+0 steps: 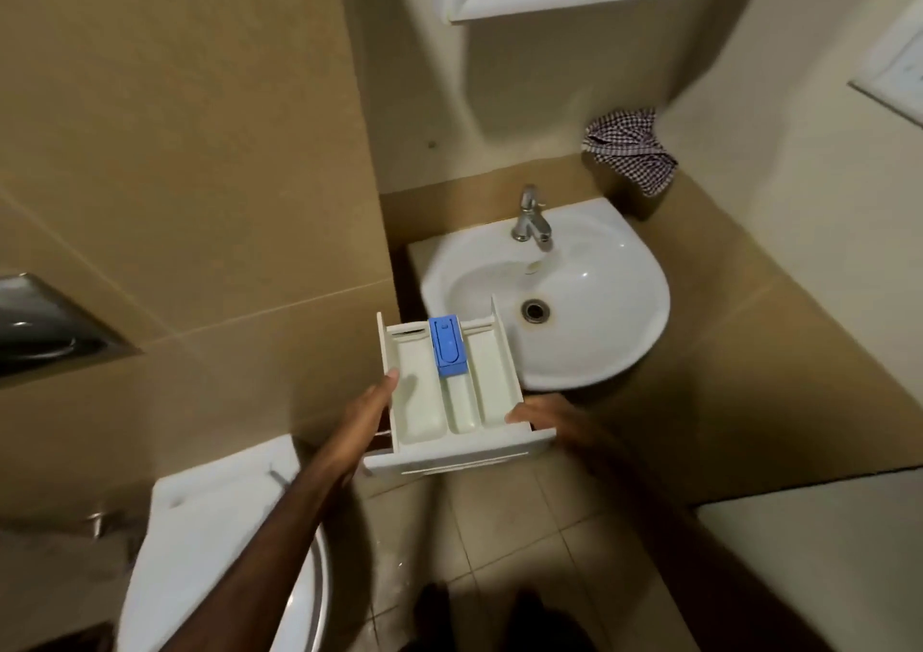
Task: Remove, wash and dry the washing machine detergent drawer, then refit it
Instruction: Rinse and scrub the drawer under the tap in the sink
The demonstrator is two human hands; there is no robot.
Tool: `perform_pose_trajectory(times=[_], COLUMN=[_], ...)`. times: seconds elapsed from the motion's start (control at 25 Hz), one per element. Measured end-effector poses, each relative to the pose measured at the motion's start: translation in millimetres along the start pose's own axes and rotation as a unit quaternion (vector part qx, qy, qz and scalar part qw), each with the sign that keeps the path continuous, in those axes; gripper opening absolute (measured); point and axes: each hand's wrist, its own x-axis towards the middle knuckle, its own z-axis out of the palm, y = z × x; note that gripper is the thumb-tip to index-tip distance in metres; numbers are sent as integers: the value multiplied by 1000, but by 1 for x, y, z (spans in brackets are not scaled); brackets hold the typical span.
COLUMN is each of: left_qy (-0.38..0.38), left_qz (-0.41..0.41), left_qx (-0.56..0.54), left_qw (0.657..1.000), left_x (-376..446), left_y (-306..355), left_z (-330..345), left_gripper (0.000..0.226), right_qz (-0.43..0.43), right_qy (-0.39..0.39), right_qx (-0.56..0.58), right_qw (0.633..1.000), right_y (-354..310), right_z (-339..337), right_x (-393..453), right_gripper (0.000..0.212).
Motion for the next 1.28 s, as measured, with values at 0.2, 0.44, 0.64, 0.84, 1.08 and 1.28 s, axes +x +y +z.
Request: perform_pose_trajectory(times=[0.2,0.44,0.64,0.84,1.08,1.28], left_qy=[-32,-14,87,169,160,138], left_qz=[3,-23,-28,-42,-34,-56], left_qx=[-12,-89,-184,-266,-326,-371], left_qw=[999,996,979,948,931,916], left_x=[41,76,93,111,119,137], left_y=[33,42,36,28,41,50], left_z=[52,122,176,226,271,287], left_gripper=[37,39,30,34,36,36], right_qz=[-16,5,23,55,51,41], right_qy=[20,39,295,126,129,180], right_qx=[45,194,267,189,76,50], right_qw=[999,980,917,972,987,981], right_y=[-6,-4,-8,-16,-33,-48], right_z=[-80,-164,-196,-186,-195,-209], right_x=[23,53,60,55,90,117], right_gripper=[4,65,45,62,97,76])
